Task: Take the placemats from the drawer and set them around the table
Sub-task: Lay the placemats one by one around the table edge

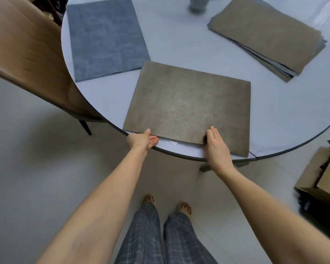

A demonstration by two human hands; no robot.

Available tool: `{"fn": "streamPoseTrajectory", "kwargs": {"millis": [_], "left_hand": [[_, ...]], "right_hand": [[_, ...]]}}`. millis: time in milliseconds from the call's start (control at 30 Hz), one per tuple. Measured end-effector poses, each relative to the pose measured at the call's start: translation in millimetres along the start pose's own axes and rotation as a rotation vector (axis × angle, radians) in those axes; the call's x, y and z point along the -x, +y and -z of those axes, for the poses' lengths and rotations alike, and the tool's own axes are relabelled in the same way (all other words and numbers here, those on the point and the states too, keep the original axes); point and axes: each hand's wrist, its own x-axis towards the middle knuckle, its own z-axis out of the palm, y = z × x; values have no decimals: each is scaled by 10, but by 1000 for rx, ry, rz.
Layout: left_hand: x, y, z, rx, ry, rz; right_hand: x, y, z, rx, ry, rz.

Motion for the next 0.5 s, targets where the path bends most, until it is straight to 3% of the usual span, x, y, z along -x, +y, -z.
{"fn": "streamPoseTrajectory", "kwargs": {"millis": [500], "left_hand": [[27, 34, -39, -44, 25, -43]], "right_hand": [[-44, 24, -38, -97, -17, -45]]}}
